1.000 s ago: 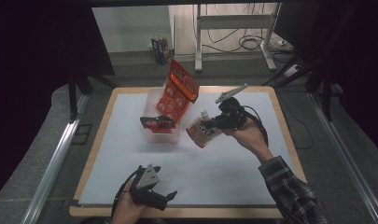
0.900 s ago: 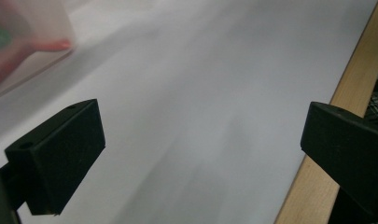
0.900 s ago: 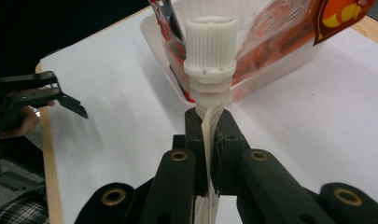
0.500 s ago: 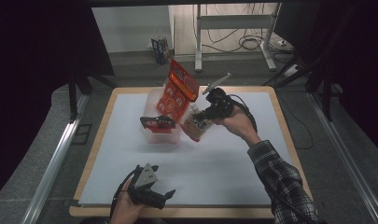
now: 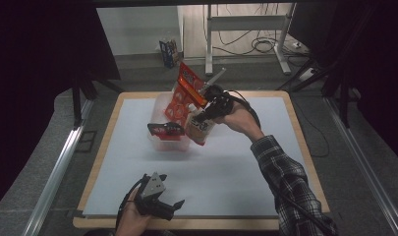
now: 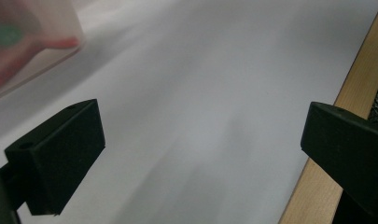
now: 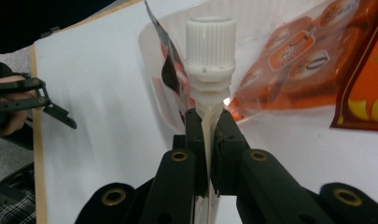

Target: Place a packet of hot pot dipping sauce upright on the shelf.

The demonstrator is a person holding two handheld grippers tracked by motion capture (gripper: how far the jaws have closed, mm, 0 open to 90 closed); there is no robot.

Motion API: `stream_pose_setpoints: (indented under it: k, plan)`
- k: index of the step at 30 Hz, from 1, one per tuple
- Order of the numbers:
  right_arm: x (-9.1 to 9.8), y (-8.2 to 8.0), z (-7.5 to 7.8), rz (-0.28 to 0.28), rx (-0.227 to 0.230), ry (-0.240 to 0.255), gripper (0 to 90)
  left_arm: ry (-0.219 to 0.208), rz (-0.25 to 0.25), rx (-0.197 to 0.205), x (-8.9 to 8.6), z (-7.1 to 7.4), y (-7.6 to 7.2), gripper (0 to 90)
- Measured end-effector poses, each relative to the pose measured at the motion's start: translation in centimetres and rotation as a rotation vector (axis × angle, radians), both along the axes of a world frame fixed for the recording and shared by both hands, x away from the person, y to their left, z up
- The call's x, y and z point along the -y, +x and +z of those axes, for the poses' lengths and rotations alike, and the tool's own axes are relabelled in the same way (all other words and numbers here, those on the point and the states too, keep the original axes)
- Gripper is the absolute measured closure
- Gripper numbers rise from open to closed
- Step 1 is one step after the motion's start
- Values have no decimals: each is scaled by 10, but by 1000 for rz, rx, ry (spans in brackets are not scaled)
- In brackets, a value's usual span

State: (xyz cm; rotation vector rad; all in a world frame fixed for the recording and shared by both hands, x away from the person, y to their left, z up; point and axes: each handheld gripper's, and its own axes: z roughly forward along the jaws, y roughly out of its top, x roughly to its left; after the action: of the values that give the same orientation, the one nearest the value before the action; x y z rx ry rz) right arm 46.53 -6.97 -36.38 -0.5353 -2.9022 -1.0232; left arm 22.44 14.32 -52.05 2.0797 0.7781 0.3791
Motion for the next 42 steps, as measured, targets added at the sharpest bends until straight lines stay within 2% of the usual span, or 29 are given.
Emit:
stream_pose_setpoints:
  k: [5,14,25,28,34,38,39,42]
  plan:
    - [-15,4,3,35,5,-15,854,4,-2,0,-1,0,0,0]
    - [-38,6,5,64,14,-12,858,8,-5,-2,0,0,0,0]
    - [-63,7,2,83,10,31,862,10,-7,-3,0,0,0,0]
    - [-66,9,2,80,8,35,862,11,-8,-2,0,0,0,0]
    - [-65,13,-3,79,-21,78,863,14,-12,-4,0,0,0,0]
    - [-64,16,-6,68,-31,84,864,18,-13,-6,1,-1,0,0]
    - [-65,17,-8,66,-27,73,864,23,-17,-6,1,0,0,0]
    - [-70,17,-22,49,-10,-21,865,20,-15,-8,1,-1,0,0]
